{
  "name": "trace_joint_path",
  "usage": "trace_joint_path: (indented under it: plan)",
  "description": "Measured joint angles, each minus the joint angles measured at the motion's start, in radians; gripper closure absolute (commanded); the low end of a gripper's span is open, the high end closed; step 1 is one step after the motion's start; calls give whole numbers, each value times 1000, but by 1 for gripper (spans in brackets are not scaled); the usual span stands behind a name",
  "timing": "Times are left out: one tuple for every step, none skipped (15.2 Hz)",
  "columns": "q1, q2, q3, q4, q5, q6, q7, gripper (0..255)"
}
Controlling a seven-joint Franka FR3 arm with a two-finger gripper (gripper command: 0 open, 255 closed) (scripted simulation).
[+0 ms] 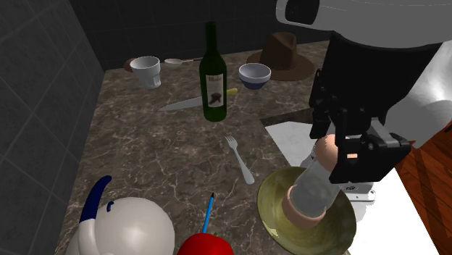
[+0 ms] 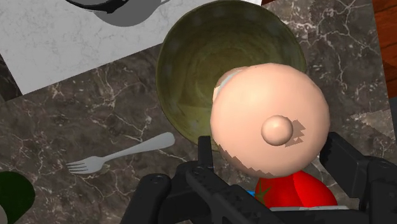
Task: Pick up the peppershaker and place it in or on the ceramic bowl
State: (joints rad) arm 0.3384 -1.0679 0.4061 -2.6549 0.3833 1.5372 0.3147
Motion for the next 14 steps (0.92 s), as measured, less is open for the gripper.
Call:
trace_joint_path:
  plan:
    - [0, 0, 0, 0, 0, 0, 0, 255]
    - [0, 0, 0, 0, 0, 0, 0, 255]
    - [0, 0, 0, 0, 0, 0, 0, 0]
    - [0, 0, 0, 0, 0, 0, 0, 0]
    - [0, 0, 0, 0, 0, 0, 0, 0]
    - [0, 0, 0, 0, 0, 0, 0, 0]
    - [0, 0, 0, 0, 0, 0, 0, 0]
    - [0, 0, 0, 0, 0, 0, 0, 0]
    - [0, 0, 0, 0, 0, 0, 0, 0]
    - [-2, 6, -1, 17, -2, -10, 4, 0]
    - [-7, 12, -13, 44, -13, -32, 3, 0]
    - [-12, 19, -23, 77, -23, -57, 5, 0]
    - [-16, 28, -31, 108, -31, -79, 7, 0]
    - [-19, 35, -36, 126, -36, -90, 7, 0]
